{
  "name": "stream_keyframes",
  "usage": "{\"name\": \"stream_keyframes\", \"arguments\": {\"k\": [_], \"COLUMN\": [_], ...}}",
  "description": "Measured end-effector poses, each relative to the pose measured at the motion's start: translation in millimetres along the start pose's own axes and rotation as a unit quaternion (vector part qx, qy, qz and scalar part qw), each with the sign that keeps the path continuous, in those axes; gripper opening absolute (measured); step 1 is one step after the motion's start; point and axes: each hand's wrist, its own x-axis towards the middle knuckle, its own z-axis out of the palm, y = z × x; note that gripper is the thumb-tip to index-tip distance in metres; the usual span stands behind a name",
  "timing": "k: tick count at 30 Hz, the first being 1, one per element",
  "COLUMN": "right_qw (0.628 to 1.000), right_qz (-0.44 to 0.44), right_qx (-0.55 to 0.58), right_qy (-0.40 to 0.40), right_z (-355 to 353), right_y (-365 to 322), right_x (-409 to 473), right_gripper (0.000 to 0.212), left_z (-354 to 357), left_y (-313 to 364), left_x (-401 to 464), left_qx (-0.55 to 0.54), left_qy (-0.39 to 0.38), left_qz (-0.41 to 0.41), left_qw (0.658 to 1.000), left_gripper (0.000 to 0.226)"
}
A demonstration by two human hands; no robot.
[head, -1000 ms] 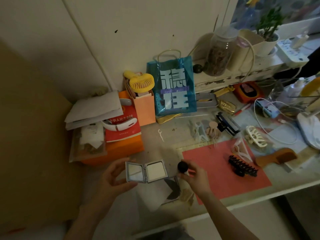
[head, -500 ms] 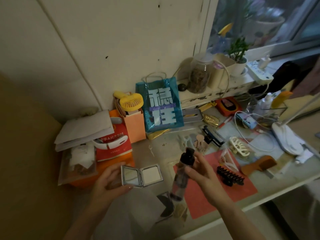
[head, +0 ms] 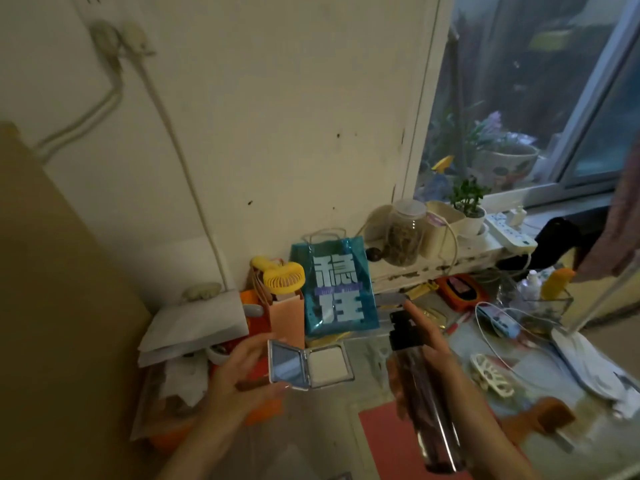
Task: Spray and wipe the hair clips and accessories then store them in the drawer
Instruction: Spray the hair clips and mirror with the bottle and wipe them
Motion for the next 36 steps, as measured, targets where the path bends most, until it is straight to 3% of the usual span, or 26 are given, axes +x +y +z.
{"name": "stream_keyframes", "arguments": {"k": [3, 9, 16, 29, 36], "right_qw": [0.999, 0.959, 0.875, 0.765, 0.752], "right_qz": [-0.017, -0.159, -0.262, -0.436, -0.446], "right_qx": [-0.046, -0.23, -0.403, -0.474, -0.484], "right_qy": [-0.014, -0.048, -0.05, 0.025, 0.044], "right_z": [10.7, 43.7, 83.3, 124.0, 124.8], "right_y": [-22.8, -73.3, -129.1, -191.1, -202.3], "right_x": [-3.0, 6.2, 15.5, 28.2, 28.2], "right_gripper": [0.053, 0.067, 0.075, 0.082, 0.073], "left_z": [0.0, -12.3, -26.3, -34.9, -28.5], "left_y": [25.0, 90.4, 167.2, 257.0, 262.2], "left_x": [8.2, 26.0, 35.9, 33.6, 30.7], "left_qx": [0.0, -0.014, -0.039, -0.074, -0.062], "left_qy": [-0.005, 0.006, 0.021, -0.017, -0.015], "left_qz": [0.044, 0.132, 0.259, 0.406, 0.403], "left_qw": [0.999, 0.991, 0.965, 0.911, 0.913], "left_gripper": [0.066, 0.067, 0.065, 0.063, 0.065]}}
